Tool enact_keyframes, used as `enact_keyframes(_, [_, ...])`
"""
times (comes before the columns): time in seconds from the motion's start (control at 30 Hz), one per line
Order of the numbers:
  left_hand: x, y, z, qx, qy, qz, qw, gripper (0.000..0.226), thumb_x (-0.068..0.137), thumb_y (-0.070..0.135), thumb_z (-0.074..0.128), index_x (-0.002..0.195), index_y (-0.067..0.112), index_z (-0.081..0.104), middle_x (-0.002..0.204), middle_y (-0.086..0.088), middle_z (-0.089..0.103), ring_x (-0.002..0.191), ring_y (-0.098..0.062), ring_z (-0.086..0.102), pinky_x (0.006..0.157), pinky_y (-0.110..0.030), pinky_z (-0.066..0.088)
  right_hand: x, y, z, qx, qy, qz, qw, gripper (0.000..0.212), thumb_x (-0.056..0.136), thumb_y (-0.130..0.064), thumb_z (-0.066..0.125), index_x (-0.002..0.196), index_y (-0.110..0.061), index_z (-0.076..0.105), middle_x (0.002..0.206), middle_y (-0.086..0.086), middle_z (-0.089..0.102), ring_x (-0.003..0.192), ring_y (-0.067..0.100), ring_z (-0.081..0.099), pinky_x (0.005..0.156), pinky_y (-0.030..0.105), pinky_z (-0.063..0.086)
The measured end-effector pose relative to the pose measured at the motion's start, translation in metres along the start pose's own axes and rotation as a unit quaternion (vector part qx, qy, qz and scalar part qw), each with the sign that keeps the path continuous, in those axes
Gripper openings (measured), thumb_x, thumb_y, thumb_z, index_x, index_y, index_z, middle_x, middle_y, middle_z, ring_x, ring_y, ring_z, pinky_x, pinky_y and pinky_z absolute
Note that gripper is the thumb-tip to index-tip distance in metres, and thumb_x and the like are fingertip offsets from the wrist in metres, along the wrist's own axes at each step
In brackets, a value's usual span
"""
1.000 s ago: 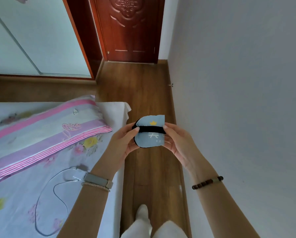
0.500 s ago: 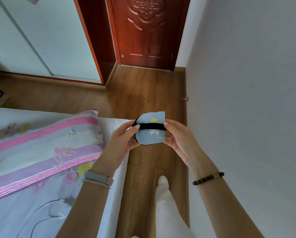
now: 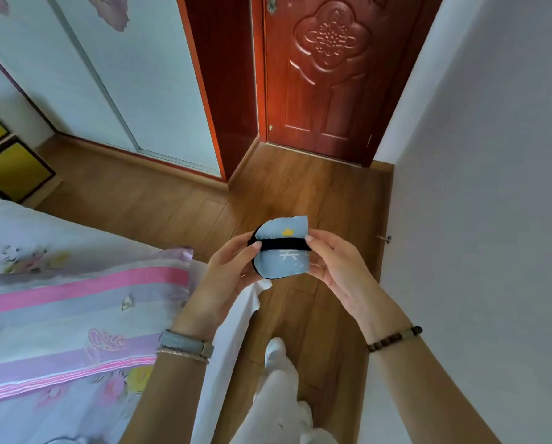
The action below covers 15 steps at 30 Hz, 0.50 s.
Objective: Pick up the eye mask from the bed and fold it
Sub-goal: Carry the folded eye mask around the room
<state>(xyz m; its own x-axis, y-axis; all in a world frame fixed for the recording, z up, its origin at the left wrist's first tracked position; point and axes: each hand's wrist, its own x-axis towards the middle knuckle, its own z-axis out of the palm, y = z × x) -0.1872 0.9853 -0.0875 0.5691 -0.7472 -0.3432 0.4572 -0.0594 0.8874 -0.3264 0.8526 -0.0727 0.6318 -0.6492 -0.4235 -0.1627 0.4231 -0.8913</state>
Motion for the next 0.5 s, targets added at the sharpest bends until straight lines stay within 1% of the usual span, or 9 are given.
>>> enact_keyframes(0.07, [0.031, 0.007, 0.000, -0.018, 0.017, 0.001, 1.000, 0.021, 0.094, 0.016, 0.058, 0.112, 0.015, 0.068, 0.108, -0.006, 0.072, 0.095, -0.017, 0.071, 0.071, -0.029, 0.059, 0.034, -0.012, 0.002, -0.007, -0.005, 0.003, 1.000, 0.020, 0.097, -0.020, 0.059, 0.115, -0.019, 0.067, 0.116, 0.005, 0.072, 0.101, 0.017, 0.073, 0.081, 0.029, 0.060])
enact_keyframes(0.13, [0.066, 0.016, -0.002, -0.026, 0.025, 0.004, 0.999, 0.023, 0.095, 0.016, 0.057, 0.115, 0.013, 0.067, 0.110, -0.008, 0.071, 0.095, -0.017, 0.071, 0.070, -0.029, 0.059, 0.070, -0.025, 0.007, -0.009, -0.012, 0.005, 1.000, 0.027, 0.097, -0.021, 0.059, 0.123, -0.015, 0.065, 0.118, 0.007, 0.072, 0.105, 0.020, 0.072, 0.088, 0.034, 0.060])
enact_keyframes(0.23, [0.120, 0.033, -0.011, -0.035, 0.031, 0.014, 0.999, 0.025, 0.095, 0.018, 0.057, 0.118, 0.012, 0.066, 0.110, -0.007, 0.071, 0.094, -0.016, 0.071, 0.071, -0.028, 0.058, 0.130, -0.047, 0.019, -0.019, -0.028, 0.010, 0.999, 0.031, 0.097, -0.022, 0.060, 0.127, -0.015, 0.063, 0.120, 0.006, 0.071, 0.109, 0.020, 0.071, 0.095, 0.039, 0.058])
enact_keyframes(0.37, [0.192, 0.067, -0.026, -0.057, 0.050, 0.025, 0.997, 0.024, 0.096, 0.017, 0.056, 0.118, 0.011, 0.064, 0.110, -0.008, 0.069, 0.089, -0.012, 0.072, 0.070, -0.026, 0.059, 0.212, -0.085, 0.044, -0.036, -0.048, 0.018, 0.998, 0.032, 0.095, -0.021, 0.063, 0.126, -0.016, 0.064, 0.121, 0.006, 0.070, 0.110, 0.021, 0.070, 0.094, 0.040, 0.058])
enact_keyframes(0.5, [0.249, 0.104, -0.040, -0.076, 0.080, 0.039, 0.993, 0.021, 0.095, 0.019, 0.056, 0.114, 0.014, 0.066, 0.109, -0.005, 0.070, 0.091, -0.013, 0.071, 0.073, -0.027, 0.059, 0.282, -0.126, 0.074, -0.060, -0.073, 0.020, 0.995, 0.029, 0.096, -0.021, 0.062, 0.124, -0.017, 0.065, 0.120, 0.007, 0.071, 0.108, 0.020, 0.070, 0.093, 0.039, 0.058])
